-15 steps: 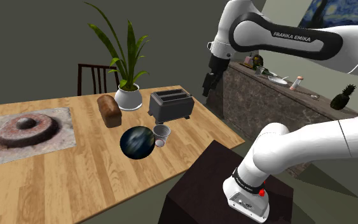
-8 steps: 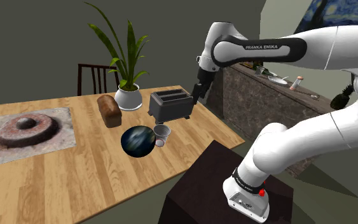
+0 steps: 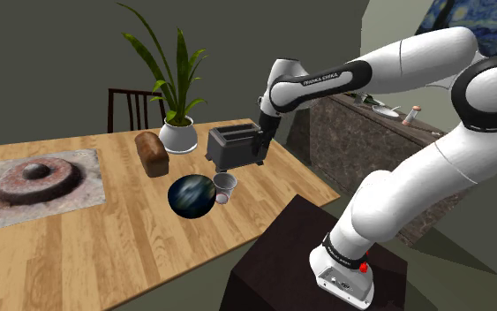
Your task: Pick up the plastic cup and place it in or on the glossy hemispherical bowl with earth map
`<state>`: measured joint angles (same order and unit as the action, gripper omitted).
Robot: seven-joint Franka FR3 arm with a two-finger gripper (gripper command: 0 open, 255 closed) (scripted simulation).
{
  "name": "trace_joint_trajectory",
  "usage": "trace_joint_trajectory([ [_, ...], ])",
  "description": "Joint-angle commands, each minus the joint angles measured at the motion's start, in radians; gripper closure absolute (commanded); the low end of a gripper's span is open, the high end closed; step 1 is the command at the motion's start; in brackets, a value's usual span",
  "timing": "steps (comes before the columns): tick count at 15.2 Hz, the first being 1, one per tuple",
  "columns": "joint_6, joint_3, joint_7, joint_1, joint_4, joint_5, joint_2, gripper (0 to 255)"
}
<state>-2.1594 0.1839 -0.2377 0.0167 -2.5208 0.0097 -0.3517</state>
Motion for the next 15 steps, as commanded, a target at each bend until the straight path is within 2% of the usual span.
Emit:
trace_joint_trajectory([
  [1,-0.075,0.018,-0.031,0.008,0.006,0.027,0.083,0],
  [5,-0.188,0.045,-0.106,0.025,0.046,0.107,0.247,0],
  [9,-0.275,0.052,-0.201,0.030,0.111,0.217,0.418,0],
  [15,-0.354,0.008,-0.341,-0.008,0.253,0.386,0.673,0],
])
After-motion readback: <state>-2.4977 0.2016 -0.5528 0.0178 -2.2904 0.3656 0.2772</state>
